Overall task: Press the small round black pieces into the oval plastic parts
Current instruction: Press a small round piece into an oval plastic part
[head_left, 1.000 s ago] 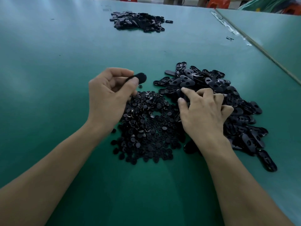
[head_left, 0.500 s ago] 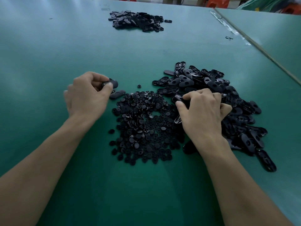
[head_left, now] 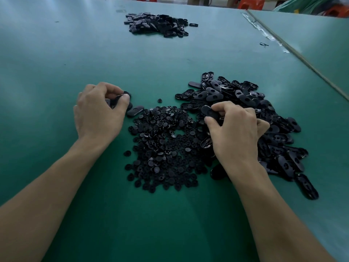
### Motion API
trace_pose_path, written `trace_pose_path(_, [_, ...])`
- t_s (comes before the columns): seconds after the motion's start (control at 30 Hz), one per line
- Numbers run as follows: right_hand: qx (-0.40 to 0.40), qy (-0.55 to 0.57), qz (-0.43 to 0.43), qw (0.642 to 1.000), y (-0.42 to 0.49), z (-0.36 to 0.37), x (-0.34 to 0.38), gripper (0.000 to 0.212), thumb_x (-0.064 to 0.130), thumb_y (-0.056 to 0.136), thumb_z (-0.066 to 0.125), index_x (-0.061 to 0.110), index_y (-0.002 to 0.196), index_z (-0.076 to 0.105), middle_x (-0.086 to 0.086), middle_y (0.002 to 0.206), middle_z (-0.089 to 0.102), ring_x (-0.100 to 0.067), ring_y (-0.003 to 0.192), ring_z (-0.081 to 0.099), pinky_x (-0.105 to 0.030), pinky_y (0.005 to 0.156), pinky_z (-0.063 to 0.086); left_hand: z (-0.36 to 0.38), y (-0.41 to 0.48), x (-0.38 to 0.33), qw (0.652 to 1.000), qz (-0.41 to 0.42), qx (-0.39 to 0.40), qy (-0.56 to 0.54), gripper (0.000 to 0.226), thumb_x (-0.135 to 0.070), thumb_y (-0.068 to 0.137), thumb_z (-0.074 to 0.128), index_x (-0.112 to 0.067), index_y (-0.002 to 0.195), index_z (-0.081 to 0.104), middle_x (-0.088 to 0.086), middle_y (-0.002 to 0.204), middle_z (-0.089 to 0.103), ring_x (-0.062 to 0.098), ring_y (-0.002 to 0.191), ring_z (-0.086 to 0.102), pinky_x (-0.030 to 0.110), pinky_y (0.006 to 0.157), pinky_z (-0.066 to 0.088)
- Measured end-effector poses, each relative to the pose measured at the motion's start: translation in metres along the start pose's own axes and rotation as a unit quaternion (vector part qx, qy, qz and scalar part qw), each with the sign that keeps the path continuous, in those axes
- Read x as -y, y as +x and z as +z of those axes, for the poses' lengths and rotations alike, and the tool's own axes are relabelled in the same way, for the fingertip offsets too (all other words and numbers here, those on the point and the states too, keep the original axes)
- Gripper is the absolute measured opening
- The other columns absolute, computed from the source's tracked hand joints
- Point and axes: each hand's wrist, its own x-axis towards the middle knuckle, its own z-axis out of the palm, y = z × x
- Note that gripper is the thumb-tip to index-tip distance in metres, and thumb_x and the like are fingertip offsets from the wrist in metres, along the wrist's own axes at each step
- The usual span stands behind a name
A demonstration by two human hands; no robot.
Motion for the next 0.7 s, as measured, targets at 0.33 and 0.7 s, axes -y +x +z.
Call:
trace_pose_path(0.33, [0.017,0.195,-0.163,0.967,-0.01,0.002,0.017,0.031,0.019,0.085,0.079,0.014,0.115,0.074,0.001,0.106,0.074,-0.015,0.098,0.065,-0.022,0.09,0.048,0.005,-0.034,-0.051,0.944,0.044,0.151,-0.29,0.011,-0.041,0.09,0.069,-0.032,0.084,0.072,-0.013,0.066,0.072,-0.001,0.052,0.061,0.014,0.051,0.047])
trace_pose_path(0.7, [0.046,0.206,-0.142,0.967,-0.012,0.003,0.019,0.039,0.024,0.087,0.076,0.019,0.126,0.068,0.005,0.106,0.07,-0.006,0.089,0.062,-0.017,0.086,0.048,0.012,-0.043,-0.049,0.889,0.012,0.191,-0.416,0.017,-0.001,0.091,0.07,-0.017,0.095,0.073,-0.001,0.076,0.076,0.011,0.066,0.072,0.023,0.058,0.059])
